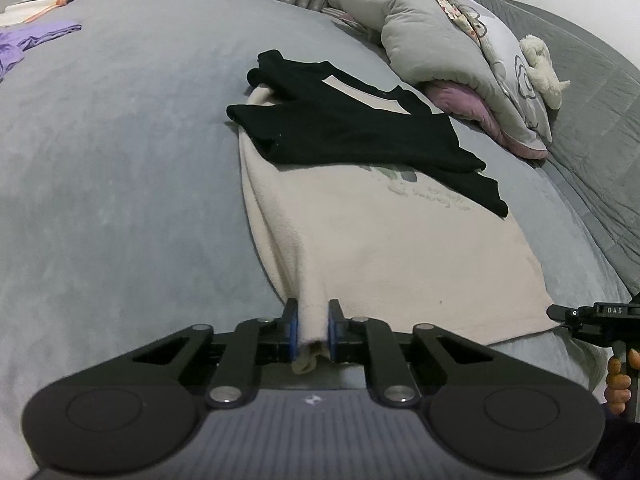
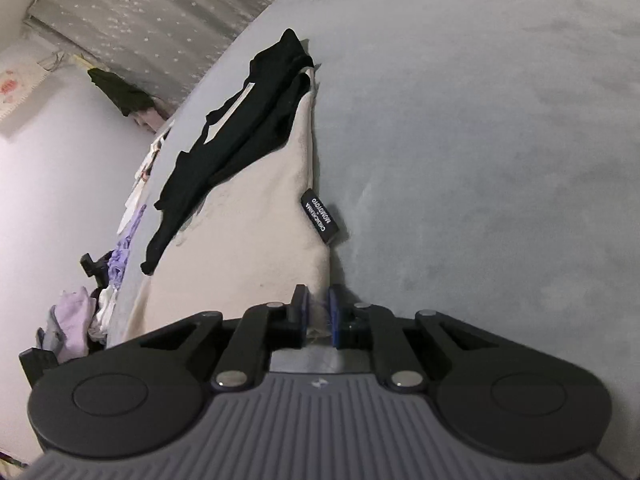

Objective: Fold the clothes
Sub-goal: 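Grasp the cream shirt hem with the left gripper, then hold the hem with the left gripper while the right gripper grasps the hem corner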

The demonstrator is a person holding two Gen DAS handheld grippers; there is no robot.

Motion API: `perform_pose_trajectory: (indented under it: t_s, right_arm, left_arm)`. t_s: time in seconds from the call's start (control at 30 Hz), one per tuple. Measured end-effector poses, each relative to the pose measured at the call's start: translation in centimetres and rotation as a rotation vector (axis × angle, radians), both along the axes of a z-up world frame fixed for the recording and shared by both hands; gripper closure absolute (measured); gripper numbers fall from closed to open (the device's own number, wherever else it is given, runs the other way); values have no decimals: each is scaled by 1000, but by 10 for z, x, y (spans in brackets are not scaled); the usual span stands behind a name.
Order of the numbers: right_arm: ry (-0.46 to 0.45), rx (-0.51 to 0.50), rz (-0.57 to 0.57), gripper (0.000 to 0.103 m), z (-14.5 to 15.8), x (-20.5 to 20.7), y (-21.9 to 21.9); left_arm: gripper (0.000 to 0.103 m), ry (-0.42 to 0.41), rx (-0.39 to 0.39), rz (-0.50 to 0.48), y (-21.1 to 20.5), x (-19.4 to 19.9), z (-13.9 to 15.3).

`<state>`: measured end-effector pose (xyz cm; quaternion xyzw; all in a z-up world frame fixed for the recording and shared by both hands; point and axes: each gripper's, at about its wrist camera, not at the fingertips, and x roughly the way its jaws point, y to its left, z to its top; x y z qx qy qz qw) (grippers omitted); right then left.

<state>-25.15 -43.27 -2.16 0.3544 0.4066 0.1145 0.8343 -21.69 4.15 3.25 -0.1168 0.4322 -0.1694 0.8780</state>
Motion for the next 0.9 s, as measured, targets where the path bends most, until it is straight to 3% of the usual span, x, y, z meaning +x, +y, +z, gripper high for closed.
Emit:
perform_pose_trajectory:
  t_s: [0.17,0.4,0.6,0.9]
  right_arm:
    - [-26,-26,-3,94,4,-3,1]
    - [-149,14,-39,94,32,-23,-1]
    - [-175,52,-86,94,39,-33,-5]
    - [-113,65,-116,95,31,-37,-5]
  left_arm:
    - [91,19,-48,21,8,0,3]
    - [91,17,-203,66,29,1,22]
    - [91,33,-217,81,32,-1,26]
    - [91,107,-186,101,37,-5,3]
